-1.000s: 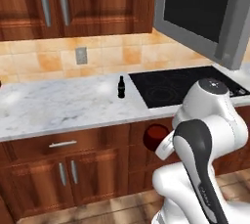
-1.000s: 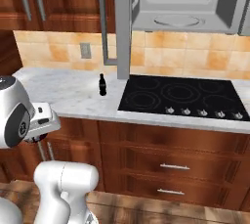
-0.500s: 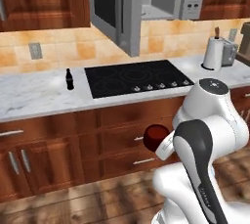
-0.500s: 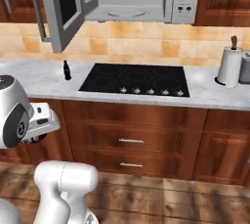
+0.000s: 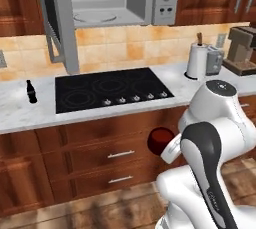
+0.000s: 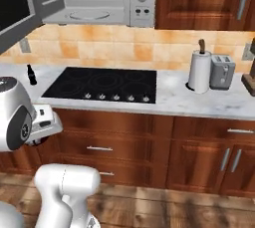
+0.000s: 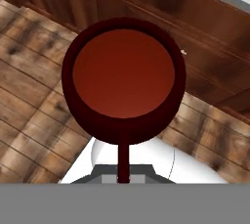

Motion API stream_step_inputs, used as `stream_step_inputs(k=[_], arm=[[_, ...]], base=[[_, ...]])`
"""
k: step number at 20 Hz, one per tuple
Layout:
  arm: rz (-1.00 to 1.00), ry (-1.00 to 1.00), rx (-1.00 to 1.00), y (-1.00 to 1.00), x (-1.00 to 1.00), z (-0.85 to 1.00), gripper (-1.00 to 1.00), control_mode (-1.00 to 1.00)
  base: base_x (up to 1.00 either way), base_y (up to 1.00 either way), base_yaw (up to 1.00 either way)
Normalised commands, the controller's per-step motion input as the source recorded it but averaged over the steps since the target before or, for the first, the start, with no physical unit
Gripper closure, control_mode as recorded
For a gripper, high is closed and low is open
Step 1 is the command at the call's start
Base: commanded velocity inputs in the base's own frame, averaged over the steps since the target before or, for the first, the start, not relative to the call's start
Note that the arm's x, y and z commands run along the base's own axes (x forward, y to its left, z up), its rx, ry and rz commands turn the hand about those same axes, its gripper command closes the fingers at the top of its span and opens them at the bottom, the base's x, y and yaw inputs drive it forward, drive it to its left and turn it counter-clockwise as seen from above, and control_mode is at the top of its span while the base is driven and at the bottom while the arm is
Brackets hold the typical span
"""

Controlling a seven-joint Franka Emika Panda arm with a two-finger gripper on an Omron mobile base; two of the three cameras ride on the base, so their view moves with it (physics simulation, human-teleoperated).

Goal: Place the microwavable item in the microwave. Then, close the microwave door and press the start button.

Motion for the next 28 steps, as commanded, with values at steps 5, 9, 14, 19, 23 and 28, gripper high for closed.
stream_step_inputs(k=[5, 9, 14, 19, 23, 28], arm=[[0.0, 0.0, 0.0, 0.0, 0.0, 0.0, 1.0, 1.0], [0.0, 0.0, 0.0, 0.0, 0.0, 0.0, 1.0, 1.0], [0.0, 0.0, 0.0, 0.0, 0.0, 0.0, 1.0, 1.0], [0.0, 0.0, 0.0, 0.0, 0.0, 0.0, 1.0, 1.0], [0.0, 0.0, 0.0, 0.0, 0.0, 0.0, 1.0, 1.0], [0.0, 0.0, 0.0, 0.0, 0.0, 0.0, 1.0, 1.0]], base=[[0.95, -0.12, 0.0], [0.76, -0.05, 0.0], [0.54, -0.01, 0.0], [0.42, -0.03, 0.01], [0.49, -0.01, 0.0], [0.45, -0.02, 0.0]])
